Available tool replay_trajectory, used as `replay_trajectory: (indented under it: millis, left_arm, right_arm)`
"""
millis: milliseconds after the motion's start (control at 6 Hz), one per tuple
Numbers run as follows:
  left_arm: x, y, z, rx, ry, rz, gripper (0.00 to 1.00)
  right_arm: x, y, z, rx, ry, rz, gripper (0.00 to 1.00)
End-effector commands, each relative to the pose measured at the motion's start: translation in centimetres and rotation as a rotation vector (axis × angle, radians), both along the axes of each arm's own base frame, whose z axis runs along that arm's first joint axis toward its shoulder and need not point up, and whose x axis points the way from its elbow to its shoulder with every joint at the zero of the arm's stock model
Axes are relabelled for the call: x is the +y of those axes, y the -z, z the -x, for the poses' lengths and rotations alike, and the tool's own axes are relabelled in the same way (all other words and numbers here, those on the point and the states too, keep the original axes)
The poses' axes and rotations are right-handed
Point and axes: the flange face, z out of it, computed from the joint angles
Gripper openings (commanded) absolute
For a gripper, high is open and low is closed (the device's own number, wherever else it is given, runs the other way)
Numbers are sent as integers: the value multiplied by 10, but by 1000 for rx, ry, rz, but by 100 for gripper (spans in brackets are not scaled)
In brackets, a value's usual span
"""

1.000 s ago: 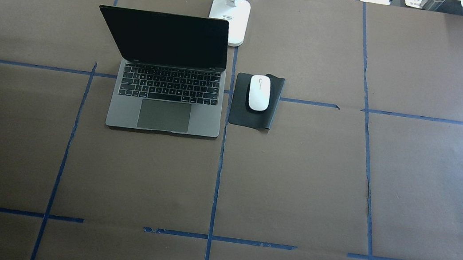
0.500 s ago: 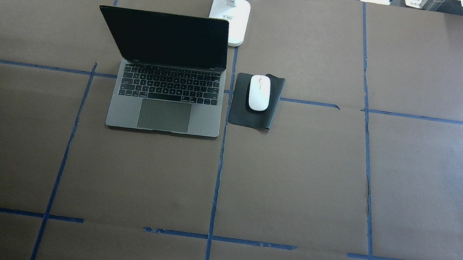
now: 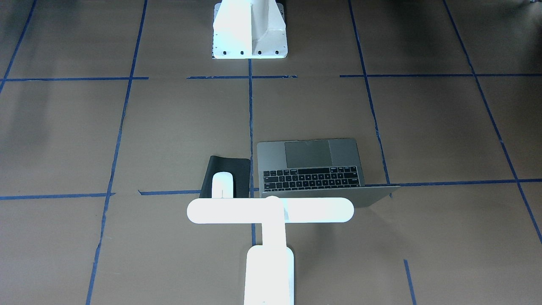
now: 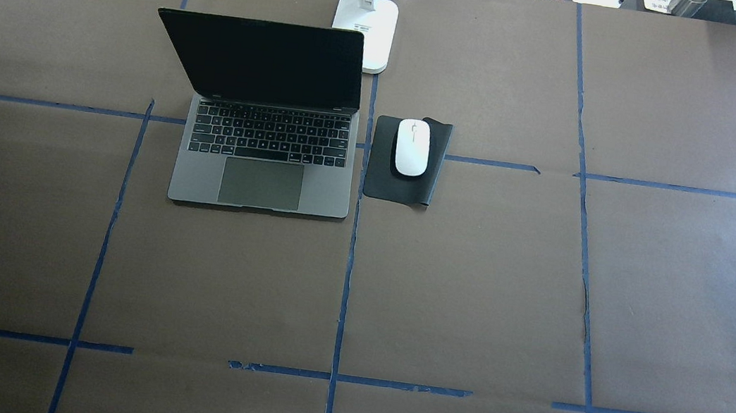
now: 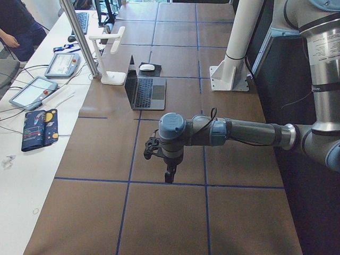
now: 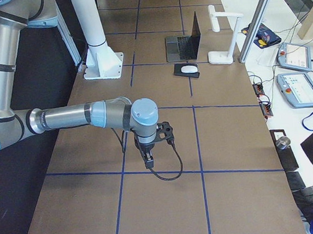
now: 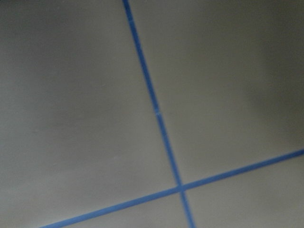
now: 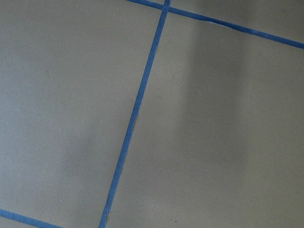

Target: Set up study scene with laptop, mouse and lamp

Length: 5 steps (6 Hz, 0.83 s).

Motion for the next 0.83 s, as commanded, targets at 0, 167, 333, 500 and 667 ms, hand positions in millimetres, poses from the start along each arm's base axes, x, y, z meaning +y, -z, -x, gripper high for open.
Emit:
replay_trajectory:
  millis: [0, 167, 333, 500, 667]
  left_arm:
    - [8, -40, 24, 10, 71, 78, 100]
    - [11, -48, 24, 8, 72, 97, 100]
    - [11, -39, 24, 5, 69, 76, 100]
    - [12, -40, 24, 4, 68, 78, 100]
    - [13, -41, 24, 9, 67, 78, 100]
  right_arm:
    - [0, 0, 0, -4, -1, 0, 100]
    - [0, 0, 0, -6, -1, 0, 100]
    - [1, 0, 0, -4, -1, 2, 100]
    - [1, -1, 0, -5, -1, 3, 100]
    - [2, -1, 0, -6, -1, 5, 100]
